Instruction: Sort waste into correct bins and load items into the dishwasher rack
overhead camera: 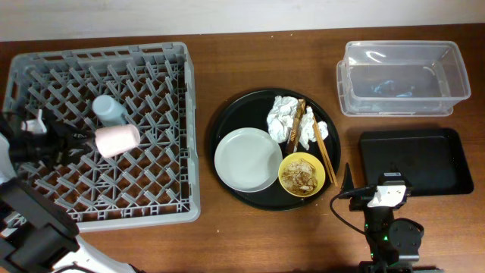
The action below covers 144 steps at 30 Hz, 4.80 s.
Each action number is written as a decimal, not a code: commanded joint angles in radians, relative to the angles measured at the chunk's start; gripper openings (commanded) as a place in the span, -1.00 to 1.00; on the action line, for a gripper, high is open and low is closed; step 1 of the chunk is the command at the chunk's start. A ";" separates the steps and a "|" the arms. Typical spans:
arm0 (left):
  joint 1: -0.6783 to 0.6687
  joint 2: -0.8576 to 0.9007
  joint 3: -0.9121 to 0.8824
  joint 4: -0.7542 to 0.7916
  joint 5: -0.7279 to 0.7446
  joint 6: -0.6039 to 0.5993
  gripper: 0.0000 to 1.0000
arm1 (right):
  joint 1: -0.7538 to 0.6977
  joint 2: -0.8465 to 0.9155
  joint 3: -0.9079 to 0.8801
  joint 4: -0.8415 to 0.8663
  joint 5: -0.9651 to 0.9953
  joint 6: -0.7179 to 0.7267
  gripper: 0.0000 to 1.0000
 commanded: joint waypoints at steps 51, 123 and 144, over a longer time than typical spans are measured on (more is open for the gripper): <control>-0.446 0.079 0.327 -0.103 -0.676 -0.210 -0.95 | -0.006 -0.008 -0.007 -0.003 0.009 -0.006 0.97; -0.393 -0.085 0.200 -0.037 -0.533 -0.169 -0.99 | -0.006 -0.008 -0.007 -0.003 0.009 -0.006 0.97; -0.498 -0.134 -0.022 0.137 -0.784 -0.218 -0.99 | -0.006 -0.008 -0.007 -0.003 0.009 -0.006 0.97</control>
